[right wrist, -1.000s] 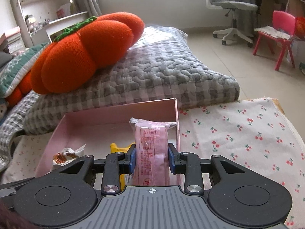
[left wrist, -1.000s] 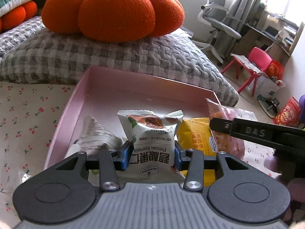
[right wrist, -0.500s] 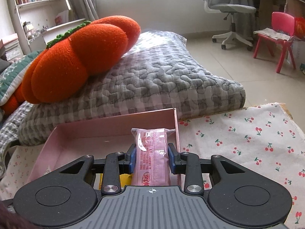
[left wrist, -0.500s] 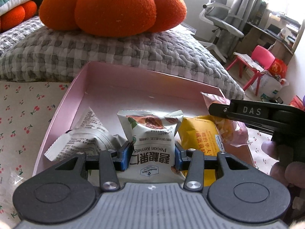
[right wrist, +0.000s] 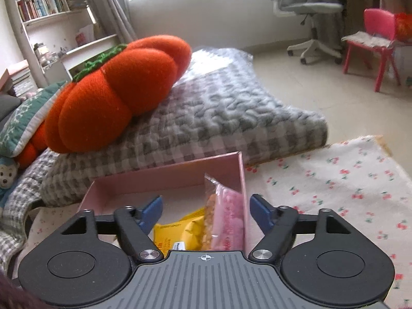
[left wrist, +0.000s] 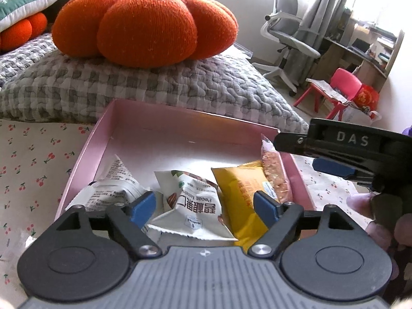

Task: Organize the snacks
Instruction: 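Carry both packets into the pink box and open both tools, then withdraw both tools from the box toward the remaining snacks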

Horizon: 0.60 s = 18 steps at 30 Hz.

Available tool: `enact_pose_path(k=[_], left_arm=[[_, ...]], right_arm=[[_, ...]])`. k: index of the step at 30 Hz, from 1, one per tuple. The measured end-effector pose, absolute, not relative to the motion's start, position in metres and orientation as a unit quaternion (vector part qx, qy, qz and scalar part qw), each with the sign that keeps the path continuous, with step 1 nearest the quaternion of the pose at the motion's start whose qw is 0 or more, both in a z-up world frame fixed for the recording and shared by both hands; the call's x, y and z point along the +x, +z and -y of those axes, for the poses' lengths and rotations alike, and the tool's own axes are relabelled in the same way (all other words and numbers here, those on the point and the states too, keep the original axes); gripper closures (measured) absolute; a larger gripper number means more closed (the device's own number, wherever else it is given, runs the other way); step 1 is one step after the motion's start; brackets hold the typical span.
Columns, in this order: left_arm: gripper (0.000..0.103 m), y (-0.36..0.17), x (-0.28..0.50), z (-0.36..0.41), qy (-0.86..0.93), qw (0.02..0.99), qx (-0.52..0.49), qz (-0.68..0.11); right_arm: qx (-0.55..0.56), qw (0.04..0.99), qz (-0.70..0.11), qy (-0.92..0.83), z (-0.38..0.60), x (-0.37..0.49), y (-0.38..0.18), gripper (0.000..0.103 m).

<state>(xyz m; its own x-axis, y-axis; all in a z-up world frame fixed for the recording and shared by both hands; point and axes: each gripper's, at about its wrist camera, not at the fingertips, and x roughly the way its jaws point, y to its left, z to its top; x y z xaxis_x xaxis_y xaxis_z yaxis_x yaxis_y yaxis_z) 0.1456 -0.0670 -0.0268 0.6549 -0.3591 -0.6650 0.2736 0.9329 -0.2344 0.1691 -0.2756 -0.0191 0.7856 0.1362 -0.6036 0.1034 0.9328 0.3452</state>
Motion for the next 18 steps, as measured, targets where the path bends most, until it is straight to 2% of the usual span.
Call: enact_pose_path(k=[8, 10, 12, 18], left_arm=[[0.009, -0.009, 0.126, 0.064, -0.181, 0.908, -0.037, -0.377], [0.006, -0.005, 0.12, 0.06, -0.175, 0.908, -0.033, -0.379], [0.004, -0.004, 0.115, 0.056, -0.173, 0.907, -0.036, -0.383], [0.001, 0.0, 0.101, 0.046, -0.165, 0.904, -0.019, -0.395]], right_arm=[[0.183, 0.925, -0.334, -0.005, 0.287, 0.141, 0.001, 0.026], [0.181, 0.923, -0.339, -0.006, 0.288, 0.134, 0.005, 0.022], [0.181, 0.922, -0.342, -0.007, 0.288, 0.125, 0.009, 0.019], [0.179, 0.918, -0.355, -0.004, 0.286, 0.1, 0.015, 0.017]])
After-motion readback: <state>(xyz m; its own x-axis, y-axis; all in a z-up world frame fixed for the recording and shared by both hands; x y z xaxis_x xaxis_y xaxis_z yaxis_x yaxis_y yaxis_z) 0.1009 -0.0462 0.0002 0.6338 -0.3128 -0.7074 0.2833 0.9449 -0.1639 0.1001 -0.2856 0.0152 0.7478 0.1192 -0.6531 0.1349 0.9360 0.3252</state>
